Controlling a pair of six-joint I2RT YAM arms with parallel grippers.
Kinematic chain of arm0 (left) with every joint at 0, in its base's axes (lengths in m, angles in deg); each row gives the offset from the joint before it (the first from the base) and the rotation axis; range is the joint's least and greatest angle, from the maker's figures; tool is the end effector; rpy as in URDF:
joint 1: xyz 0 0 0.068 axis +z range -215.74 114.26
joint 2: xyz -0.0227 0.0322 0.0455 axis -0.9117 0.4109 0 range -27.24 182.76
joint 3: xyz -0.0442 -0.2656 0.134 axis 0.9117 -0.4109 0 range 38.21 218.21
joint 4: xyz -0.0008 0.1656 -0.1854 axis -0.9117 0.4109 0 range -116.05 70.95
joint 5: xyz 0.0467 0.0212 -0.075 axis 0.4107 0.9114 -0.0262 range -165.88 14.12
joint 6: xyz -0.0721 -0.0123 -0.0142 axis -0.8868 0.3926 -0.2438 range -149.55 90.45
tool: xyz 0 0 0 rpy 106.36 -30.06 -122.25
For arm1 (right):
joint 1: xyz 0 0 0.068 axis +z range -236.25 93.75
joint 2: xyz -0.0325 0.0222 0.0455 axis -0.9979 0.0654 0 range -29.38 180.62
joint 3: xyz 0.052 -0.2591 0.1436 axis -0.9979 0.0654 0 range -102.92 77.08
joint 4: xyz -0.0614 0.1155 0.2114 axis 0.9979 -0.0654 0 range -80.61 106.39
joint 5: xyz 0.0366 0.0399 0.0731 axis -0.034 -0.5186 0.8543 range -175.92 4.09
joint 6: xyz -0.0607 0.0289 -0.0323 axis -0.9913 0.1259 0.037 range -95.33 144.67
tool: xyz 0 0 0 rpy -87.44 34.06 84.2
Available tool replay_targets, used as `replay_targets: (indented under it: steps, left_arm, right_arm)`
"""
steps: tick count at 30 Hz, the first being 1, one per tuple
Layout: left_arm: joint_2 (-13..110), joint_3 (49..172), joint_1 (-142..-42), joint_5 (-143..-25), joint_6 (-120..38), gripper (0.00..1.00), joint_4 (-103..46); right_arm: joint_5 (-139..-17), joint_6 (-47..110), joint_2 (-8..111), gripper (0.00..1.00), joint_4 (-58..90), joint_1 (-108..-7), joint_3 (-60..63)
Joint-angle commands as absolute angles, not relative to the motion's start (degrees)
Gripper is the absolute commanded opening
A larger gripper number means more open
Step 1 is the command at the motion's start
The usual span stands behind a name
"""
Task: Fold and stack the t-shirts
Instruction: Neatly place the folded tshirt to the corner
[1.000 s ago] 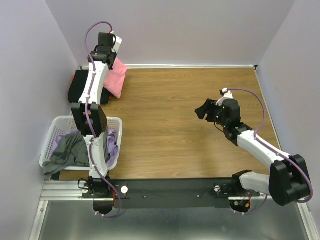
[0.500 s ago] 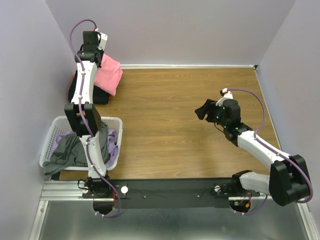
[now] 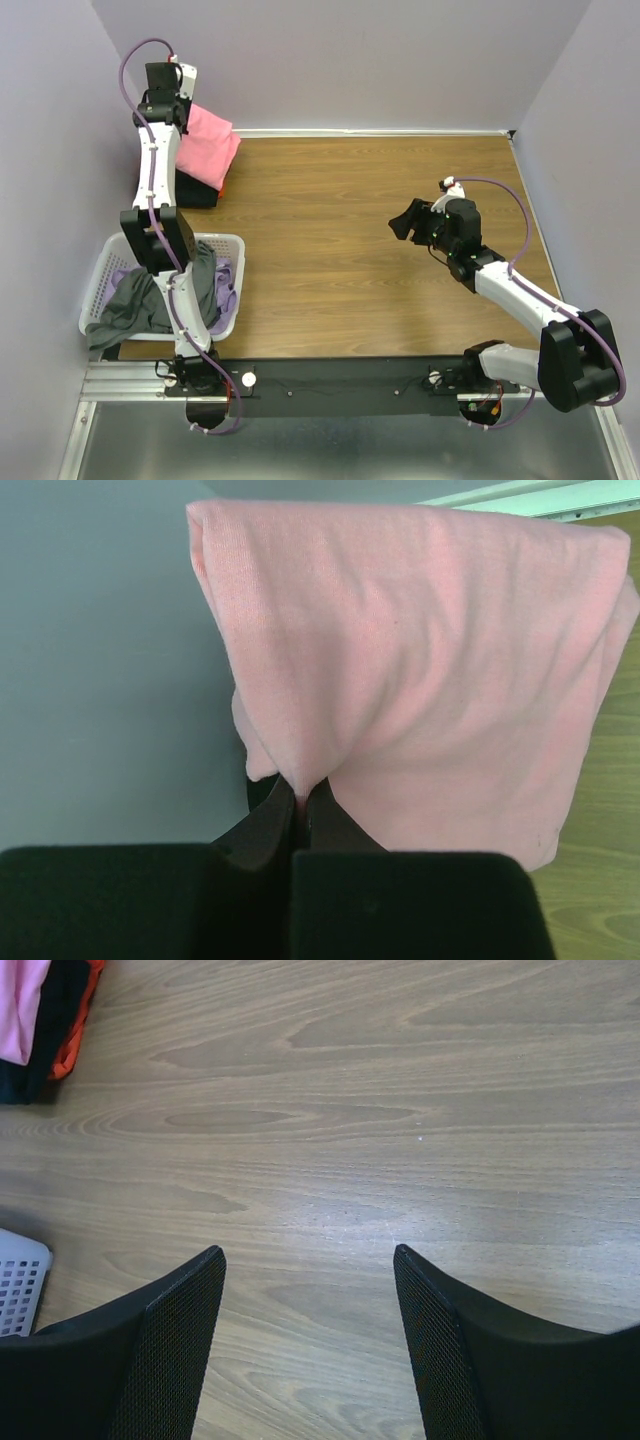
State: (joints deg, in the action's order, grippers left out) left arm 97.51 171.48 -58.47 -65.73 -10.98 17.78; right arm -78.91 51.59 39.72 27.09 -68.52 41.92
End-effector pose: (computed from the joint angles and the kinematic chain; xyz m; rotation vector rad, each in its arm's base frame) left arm 0.5118 0.0764 0.3693 0.1164 2.2084 0.4467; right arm 0.2511 0.0883 0.2539 0.0809 2.0256 0.6219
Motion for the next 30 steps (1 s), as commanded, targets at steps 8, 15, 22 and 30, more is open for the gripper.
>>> replay_targets:
  steps: [8,15,22,30]
  left_arm:
    - [98.79,170.57,-55.02,-66.57,-12.41,0.00,14.29]
    - [100.46,170.04,-54.67,-65.78,-12.58,0.00,14.46]
    - [102.40,170.04,-53.88,-62.09,-13.46,0.00,14.64]
    - [102.84,171.18,-53.35,-54.89,-15.57,0.65,14.20]
  right_arm:
    - [-77.74,51.30,39.35,0.75,28.60,-68.24,42.89]
    - [-77.57,51.30,39.61,0.75,28.60,-68.23,42.80]
    - [-77.39,51.21,39.18,0.75,28.60,-68.32,43.06]
    - [-77.39,51.04,38.91,0.75,28.60,-68.23,43.24]
